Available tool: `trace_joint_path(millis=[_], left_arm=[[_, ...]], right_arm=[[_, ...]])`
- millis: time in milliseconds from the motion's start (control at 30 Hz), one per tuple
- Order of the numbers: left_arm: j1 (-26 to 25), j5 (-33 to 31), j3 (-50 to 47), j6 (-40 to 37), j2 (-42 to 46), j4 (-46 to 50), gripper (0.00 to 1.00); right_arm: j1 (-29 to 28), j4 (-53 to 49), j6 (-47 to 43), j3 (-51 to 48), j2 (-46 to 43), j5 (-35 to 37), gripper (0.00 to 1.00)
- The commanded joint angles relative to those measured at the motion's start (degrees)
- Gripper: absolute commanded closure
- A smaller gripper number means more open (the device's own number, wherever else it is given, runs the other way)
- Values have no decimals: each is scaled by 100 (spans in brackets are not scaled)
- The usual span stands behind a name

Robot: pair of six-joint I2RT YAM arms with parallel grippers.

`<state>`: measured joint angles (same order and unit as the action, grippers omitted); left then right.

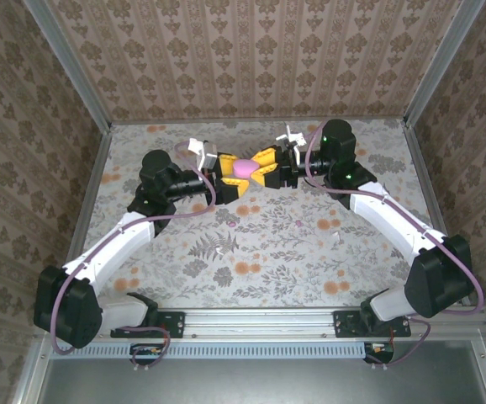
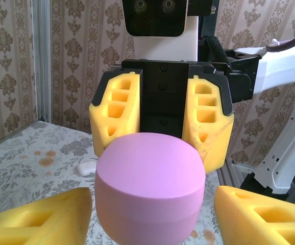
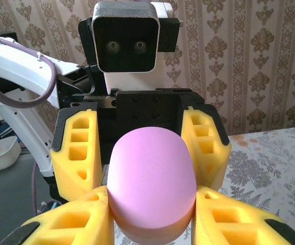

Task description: Insert wireless bluetooth earbuds into charging case

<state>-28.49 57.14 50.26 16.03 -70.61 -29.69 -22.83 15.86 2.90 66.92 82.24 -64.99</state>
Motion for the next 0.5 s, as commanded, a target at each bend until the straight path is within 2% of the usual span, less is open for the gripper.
trace_joint_path(millis=[0,200,367,467], left_arm=[[-18,-43,150,-314,240,77,30],[-16,60,173,-374,241,108,30],[-27,157,208,-352,189,174,34],[-34,148,227,-289,171,150,40]], right_arm=[[-36,-132,-114,-3,-85,-183,63],[-37,-100,-114,-34,-124,-161,63],[-36,79,7,-29,-103,-145,63],[-34,93,11,-29,-94,-145,63]])
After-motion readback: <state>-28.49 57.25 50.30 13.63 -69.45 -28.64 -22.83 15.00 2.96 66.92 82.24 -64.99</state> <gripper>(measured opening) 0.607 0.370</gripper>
